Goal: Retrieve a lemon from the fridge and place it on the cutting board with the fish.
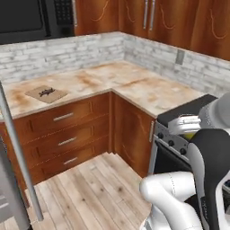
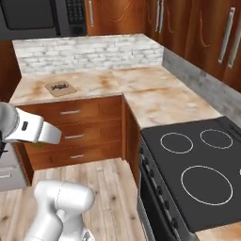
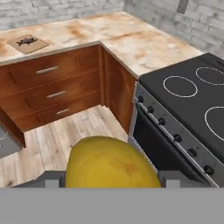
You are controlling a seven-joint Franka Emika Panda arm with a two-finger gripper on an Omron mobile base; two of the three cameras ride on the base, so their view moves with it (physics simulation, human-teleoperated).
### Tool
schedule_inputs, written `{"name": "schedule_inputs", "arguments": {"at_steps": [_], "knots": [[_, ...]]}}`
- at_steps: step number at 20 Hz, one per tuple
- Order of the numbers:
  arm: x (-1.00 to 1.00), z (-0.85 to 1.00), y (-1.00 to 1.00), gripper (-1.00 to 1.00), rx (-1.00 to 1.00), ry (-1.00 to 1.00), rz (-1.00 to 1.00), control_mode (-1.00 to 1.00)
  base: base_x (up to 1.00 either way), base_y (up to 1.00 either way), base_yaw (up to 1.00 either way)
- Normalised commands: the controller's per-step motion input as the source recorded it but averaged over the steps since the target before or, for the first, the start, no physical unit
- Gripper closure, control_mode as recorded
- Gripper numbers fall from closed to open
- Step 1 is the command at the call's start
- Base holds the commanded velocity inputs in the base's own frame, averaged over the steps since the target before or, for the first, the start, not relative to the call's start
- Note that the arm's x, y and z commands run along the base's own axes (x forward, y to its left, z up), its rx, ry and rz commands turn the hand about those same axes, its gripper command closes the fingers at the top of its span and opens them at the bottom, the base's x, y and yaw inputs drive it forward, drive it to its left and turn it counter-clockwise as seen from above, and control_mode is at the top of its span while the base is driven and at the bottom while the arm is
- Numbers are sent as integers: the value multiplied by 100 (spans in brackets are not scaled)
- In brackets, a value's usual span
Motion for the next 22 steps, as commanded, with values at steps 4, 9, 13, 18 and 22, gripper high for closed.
{"name": "schedule_inputs", "arguments": {"at_steps": [4,9,13,18,22], "knots": [[0,0,0,100,0,0,0,100,58,-28,56],[0,0,0,100,0,0,0,100,68,-26,50],[0,0,0,100,0,0,0,100,93,-1,30],[0,0,0,100,0,0,0,100,98,-15,24],[0,0,0,100,0,0,0,100,93,-22,25]]}}
